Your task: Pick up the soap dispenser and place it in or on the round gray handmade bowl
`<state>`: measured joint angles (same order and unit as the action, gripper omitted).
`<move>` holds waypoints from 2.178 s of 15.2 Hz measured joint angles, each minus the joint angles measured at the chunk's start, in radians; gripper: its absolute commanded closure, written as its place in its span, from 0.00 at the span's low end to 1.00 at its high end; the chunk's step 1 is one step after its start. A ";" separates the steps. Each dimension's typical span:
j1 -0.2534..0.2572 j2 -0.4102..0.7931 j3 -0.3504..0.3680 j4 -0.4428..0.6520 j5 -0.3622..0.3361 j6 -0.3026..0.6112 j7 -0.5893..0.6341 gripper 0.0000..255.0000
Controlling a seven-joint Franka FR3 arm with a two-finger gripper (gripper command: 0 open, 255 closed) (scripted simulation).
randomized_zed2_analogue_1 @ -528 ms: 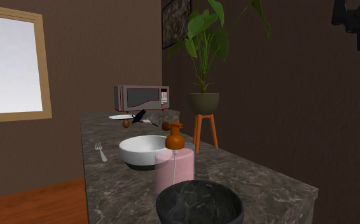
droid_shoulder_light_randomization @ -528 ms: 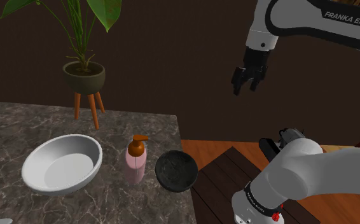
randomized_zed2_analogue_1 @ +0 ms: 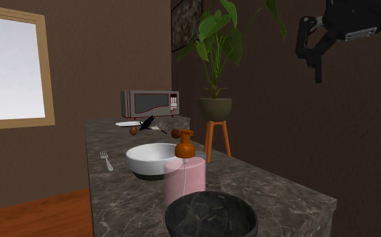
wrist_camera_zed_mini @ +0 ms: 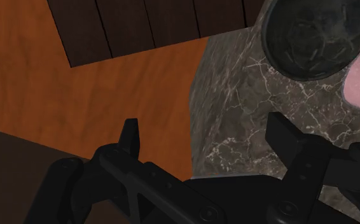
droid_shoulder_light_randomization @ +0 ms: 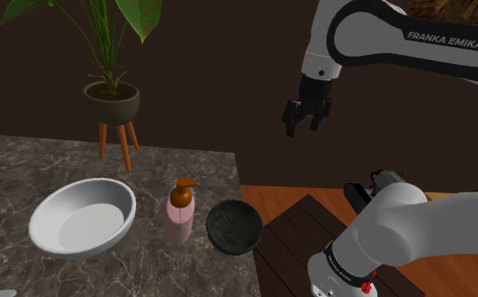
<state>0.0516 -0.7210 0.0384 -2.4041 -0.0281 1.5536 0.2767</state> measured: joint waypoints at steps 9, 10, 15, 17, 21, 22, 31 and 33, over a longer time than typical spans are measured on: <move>0.062 0.162 0.162 -0.033 0.112 0.227 0.195 0.00; 0.067 0.184 0.179 -0.026 0.121 0.247 0.216 0.00; 0.091 0.309 0.266 -0.004 0.145 0.372 0.323 0.00; 0.096 0.369 0.299 0.022 0.144 0.415 0.368 0.00; 0.102 0.504 0.358 0.081 0.116 0.505 0.458 0.00; 0.105 0.536 0.372 0.104 0.106 0.517 0.484 0.00; 0.136 0.787 0.436 0.235 -0.015 0.638 0.666 0.00; 0.139 0.806 0.436 0.227 -0.027 0.663 0.677 0.00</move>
<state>0.1902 0.0852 0.4745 -2.1768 -0.0546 2.2162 0.9536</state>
